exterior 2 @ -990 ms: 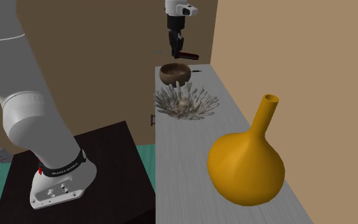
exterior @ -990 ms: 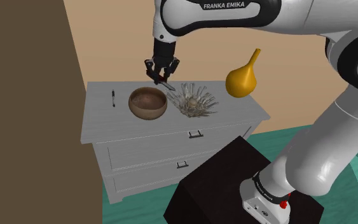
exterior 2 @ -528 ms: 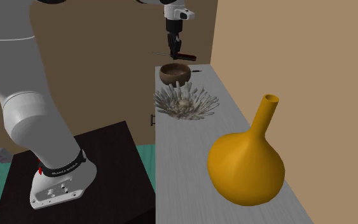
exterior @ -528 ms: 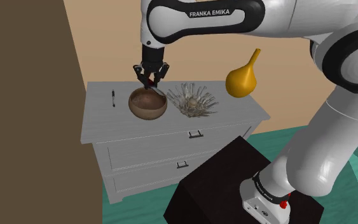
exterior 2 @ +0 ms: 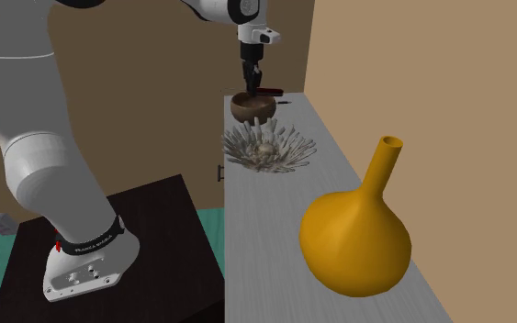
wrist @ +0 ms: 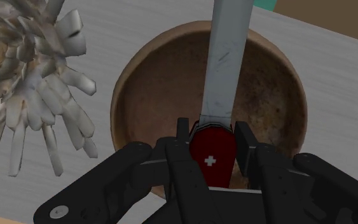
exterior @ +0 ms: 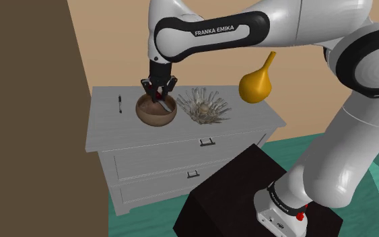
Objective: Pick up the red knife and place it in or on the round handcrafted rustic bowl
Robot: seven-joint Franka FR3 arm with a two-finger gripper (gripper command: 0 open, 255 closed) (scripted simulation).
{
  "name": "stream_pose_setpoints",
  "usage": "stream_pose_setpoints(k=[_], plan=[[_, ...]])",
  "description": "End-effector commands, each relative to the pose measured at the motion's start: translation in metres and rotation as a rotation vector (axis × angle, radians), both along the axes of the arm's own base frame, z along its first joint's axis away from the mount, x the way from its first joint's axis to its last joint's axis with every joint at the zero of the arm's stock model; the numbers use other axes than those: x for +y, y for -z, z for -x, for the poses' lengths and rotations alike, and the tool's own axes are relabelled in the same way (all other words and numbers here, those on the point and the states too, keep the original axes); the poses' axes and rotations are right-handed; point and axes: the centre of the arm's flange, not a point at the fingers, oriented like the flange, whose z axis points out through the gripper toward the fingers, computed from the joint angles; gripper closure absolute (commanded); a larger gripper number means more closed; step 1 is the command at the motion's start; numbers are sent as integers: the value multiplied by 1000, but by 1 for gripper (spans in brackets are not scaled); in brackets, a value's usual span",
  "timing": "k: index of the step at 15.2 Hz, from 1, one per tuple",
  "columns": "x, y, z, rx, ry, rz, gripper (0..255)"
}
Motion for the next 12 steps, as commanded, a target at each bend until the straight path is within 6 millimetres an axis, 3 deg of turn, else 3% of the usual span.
stream_pose_setpoints(k=[1,9,10,12], plan=[[0,13,0,0,0,0,255],[0,13,0,0,0,0,255],[0,13,0,0,0,0,0],[0,13,0,0,0,0,0]])
